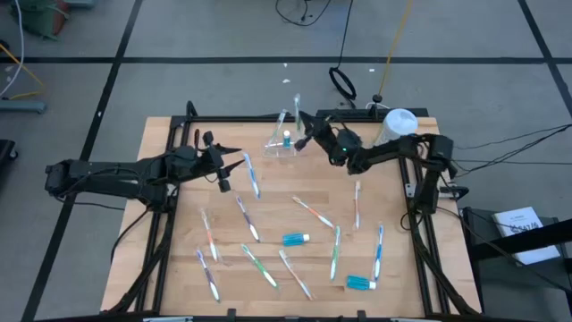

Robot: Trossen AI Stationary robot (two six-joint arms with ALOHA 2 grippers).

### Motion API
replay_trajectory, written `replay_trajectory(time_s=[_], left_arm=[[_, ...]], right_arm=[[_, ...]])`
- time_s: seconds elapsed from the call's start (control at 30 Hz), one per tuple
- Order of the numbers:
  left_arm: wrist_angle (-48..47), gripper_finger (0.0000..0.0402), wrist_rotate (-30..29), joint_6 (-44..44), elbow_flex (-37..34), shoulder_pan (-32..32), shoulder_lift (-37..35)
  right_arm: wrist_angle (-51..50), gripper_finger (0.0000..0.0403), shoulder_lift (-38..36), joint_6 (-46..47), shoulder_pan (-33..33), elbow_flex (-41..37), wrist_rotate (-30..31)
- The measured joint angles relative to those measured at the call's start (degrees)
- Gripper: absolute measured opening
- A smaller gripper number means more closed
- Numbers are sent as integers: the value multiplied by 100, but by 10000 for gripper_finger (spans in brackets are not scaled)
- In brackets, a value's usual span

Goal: Pick & Place Toothbrushes
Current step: Put the green toothbrush into the transparent organizer

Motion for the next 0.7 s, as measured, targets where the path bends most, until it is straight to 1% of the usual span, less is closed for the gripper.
replay_trajectory(time_s=[0.07, 0.2, 0.27, 0.4, 0.47, 0.57, 0.7], left_arm=[[9, 161, -2, 10, 0, 4, 2], [9, 161, 0, 133, 0, 4, 2], [-2, 161, 0, 121, 0, 4, 2], [-15, 161, 2, 49, 0, 4, 2], [-19, 161, 3, -218, 0, 4, 2], [-48, 161, 9, -734, 0, -17, 1], [-267, 161, 23, -1227, 0, -129, 2]], right_arm=[[-10, 0, 258, 0, -100, 16, 164], [-9, 0, 618, 171, -217, 17, 158], [-10, 0, 720, 238, -217, 17, 153], [-292, 0, 751, -55, -131, 24, 140], [-635, 2, 715, -308, -85, 25, 178], [-1075, 12, 609, -534, 9, 19, 493], [-1388, 35, 512, -297, 126, 21, 925]])
